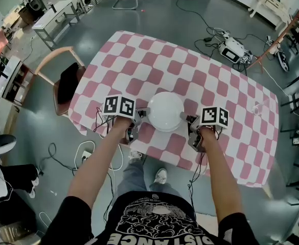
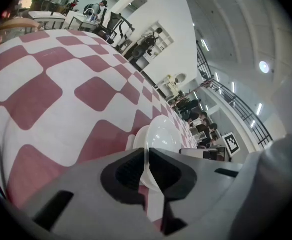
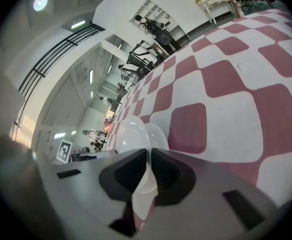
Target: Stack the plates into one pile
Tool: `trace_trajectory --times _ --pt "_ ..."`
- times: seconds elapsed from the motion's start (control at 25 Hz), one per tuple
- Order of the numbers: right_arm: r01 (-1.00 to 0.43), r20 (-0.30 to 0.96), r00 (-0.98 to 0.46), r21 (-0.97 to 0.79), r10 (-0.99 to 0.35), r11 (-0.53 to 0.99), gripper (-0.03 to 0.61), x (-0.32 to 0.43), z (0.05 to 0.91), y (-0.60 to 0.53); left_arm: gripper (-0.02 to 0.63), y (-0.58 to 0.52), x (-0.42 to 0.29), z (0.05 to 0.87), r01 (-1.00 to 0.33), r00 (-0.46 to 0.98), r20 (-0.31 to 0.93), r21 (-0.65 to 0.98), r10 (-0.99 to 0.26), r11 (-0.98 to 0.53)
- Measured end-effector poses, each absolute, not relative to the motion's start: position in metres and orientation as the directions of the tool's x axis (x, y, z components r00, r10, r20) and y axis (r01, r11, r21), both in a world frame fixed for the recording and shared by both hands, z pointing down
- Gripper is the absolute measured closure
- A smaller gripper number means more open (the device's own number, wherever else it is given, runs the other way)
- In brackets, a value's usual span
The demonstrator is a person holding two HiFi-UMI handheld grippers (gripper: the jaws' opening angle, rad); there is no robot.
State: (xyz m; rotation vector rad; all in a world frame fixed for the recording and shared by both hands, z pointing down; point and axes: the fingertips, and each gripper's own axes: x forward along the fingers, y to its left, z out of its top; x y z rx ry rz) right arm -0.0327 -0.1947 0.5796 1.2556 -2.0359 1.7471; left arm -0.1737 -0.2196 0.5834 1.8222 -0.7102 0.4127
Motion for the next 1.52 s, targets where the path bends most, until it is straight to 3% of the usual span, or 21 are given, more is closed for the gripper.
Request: trace_trajectory --times 1.04,1.52 --pt "-0.740 0.661 -0.586 -0.672 -0.469 -0.024 0.534 -0.028 0.592 -0.188 0.563 -0.207 -0.171 0.598 -0.697 0.716 0.631 0.677 -0.299 -0.238" --pt "-0.789 0.689 -0.559 -0.613 -0.461 0.041 0.460 -0.027 0.590 -0.187 0.542 -0.209 -0.171 0.595 -0.707 0.707 0.640 0.653 -0.302 -0.271"
